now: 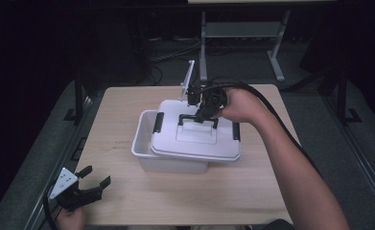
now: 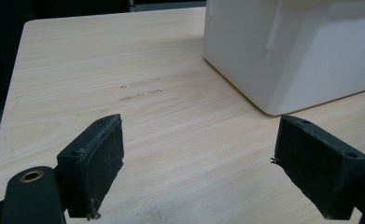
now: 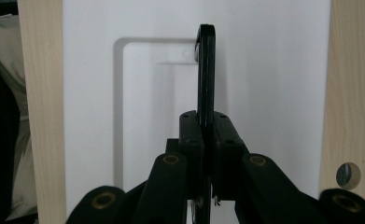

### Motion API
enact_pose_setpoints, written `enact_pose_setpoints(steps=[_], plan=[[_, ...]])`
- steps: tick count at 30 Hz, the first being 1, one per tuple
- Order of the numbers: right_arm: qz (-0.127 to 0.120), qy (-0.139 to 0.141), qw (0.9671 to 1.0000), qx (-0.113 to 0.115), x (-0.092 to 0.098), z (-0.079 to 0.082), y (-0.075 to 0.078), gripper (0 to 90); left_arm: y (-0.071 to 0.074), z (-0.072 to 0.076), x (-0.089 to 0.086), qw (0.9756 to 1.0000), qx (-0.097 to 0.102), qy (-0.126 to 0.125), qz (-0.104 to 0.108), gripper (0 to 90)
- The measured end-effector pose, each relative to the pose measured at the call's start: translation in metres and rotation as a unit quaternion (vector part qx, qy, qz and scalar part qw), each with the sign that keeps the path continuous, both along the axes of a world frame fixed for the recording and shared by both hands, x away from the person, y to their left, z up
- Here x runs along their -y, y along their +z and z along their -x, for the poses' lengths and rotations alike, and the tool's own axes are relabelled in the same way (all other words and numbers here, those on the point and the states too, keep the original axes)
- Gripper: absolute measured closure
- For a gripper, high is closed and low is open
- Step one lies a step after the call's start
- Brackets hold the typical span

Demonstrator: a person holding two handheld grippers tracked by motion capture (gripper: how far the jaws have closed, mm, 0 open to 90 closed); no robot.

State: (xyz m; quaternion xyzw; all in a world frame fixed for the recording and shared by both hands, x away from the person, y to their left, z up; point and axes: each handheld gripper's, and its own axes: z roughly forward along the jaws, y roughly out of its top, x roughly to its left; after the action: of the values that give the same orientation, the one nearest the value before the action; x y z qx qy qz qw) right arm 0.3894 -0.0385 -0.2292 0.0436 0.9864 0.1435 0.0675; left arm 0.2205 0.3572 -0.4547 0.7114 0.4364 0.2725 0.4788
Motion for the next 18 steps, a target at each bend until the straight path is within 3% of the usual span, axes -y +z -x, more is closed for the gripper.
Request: enact_pose_setpoints(steps=[18], plan=[[0.000, 0.016, 0.9998, -0.008, -0.038, -0.011, -0.010, 84.4, 0.000, 0.001, -0.001, 1.0000, 0.000, 0.002, 0.005, 15.0]])
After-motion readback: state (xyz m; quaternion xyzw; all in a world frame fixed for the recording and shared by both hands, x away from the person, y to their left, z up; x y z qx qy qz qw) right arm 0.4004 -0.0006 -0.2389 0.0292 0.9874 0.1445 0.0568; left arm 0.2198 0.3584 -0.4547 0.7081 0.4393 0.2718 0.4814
